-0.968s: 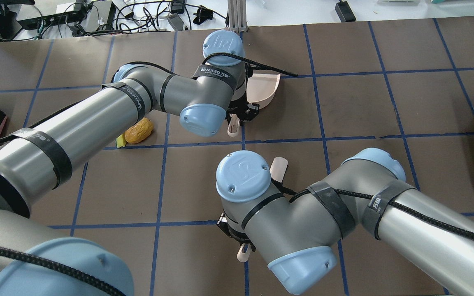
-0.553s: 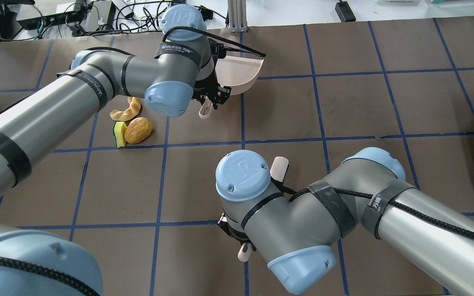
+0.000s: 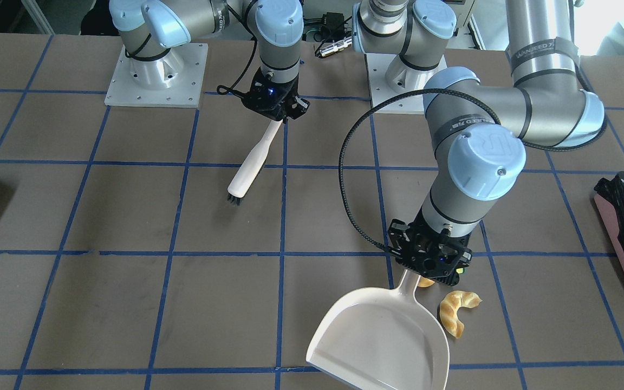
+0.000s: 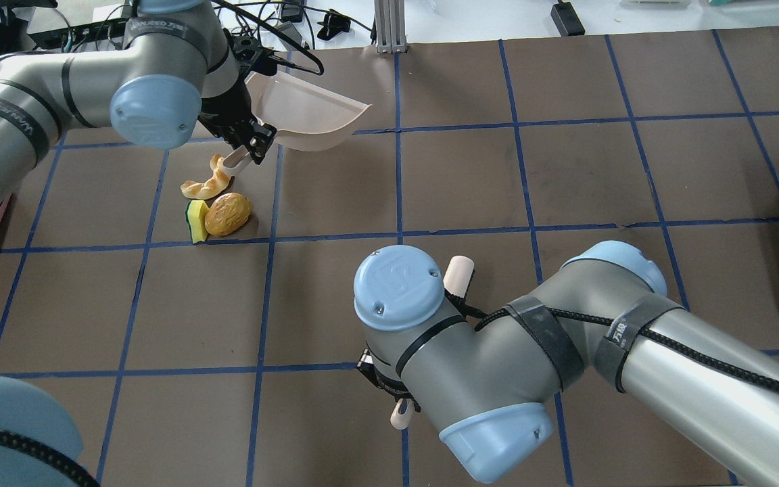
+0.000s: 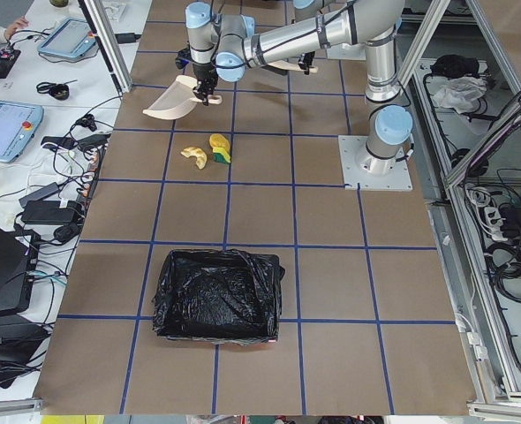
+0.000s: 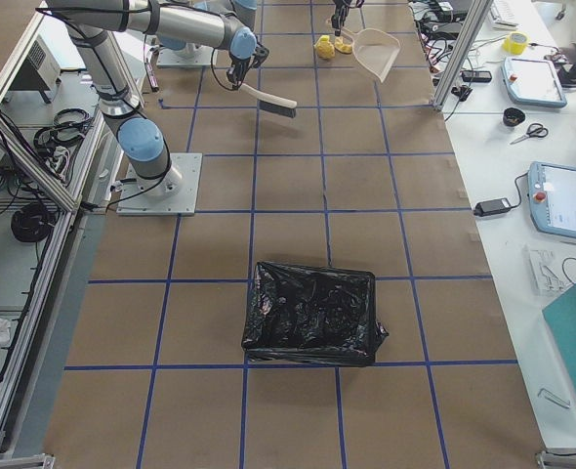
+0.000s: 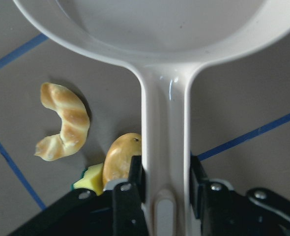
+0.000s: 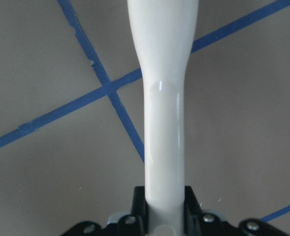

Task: Sweep and dump trash in nearest bin
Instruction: 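Lift the dustpan with the left gripper and set it beside the trash pile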

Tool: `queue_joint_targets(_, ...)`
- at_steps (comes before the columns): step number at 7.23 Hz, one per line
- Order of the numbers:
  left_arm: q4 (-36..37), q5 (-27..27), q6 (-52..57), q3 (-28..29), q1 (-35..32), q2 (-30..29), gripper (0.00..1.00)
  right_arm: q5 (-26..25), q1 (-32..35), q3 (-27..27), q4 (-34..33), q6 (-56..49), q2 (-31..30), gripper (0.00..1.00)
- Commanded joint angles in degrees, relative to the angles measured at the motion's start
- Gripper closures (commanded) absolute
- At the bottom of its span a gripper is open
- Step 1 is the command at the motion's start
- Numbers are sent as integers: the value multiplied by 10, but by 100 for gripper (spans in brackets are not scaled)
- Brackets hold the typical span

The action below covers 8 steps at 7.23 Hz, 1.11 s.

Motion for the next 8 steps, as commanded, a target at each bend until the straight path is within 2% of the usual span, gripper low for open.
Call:
queue_joint_targets(1,-11,33,133,3,34,15,100,0,0,-1,0,-1,0,100)
queue_joint_targets(4,-16,34,304,-2,118,34,100,0,0,-1,0,-1,0,100)
queue_joint_targets(8,-25,30,604,-4,228,39,100,0,0,-3,0,-1,0,100)
